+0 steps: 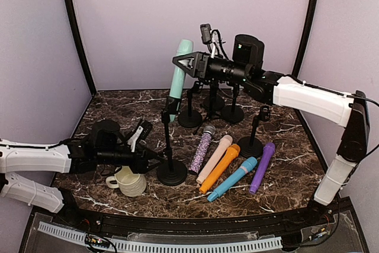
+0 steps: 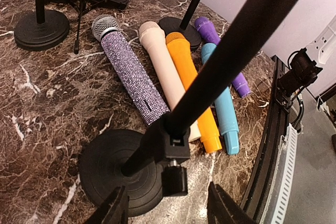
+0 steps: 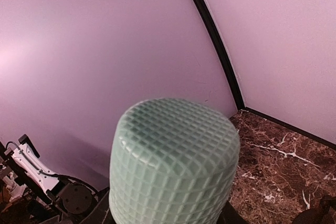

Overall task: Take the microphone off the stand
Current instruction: Adjust the microphone stand with the microphone.

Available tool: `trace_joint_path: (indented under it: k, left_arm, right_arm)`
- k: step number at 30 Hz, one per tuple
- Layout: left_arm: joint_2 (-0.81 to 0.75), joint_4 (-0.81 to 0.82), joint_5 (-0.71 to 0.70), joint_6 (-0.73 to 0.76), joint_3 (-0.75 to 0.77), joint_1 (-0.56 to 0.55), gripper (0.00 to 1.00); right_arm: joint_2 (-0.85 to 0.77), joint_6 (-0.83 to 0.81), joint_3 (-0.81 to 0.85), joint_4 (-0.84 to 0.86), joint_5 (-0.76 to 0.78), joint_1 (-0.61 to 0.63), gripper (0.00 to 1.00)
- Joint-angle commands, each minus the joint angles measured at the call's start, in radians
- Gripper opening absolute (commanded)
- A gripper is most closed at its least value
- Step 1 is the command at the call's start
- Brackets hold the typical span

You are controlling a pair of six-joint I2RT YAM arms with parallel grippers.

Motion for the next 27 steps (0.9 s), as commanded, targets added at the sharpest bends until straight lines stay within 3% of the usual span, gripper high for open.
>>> trace_joint_path:
  k: [1, 6, 15, 27]
  left_arm:
    - [-0.04, -0.047, -0.033, 0.046, 0.057, 0.0, 0.56]
    - [-0.133, -0.102, -0.097, 0.096, 0.103, 0.003, 0.62]
    - [-0.184, -0.143, -0.114, 0.096, 0.219, 0.004, 0.63]
    - [0.001, -0.257, -0.125, 0.209, 0.501, 0.002, 0.66]
  right_arm:
    - [0.0, -0.067, 0.002, -0.036, 0.047, 0.014, 0.35]
    - [-0.004, -0.078, -0.034, -0.038, 0.06, 0.024, 0.34]
    - [-0.002, -0.094, -0.078, -0.043, 0.083, 0.039, 0.29]
    - [0.0, -0.119, -0.082, -0.068, 0.151, 0.052, 0.29]
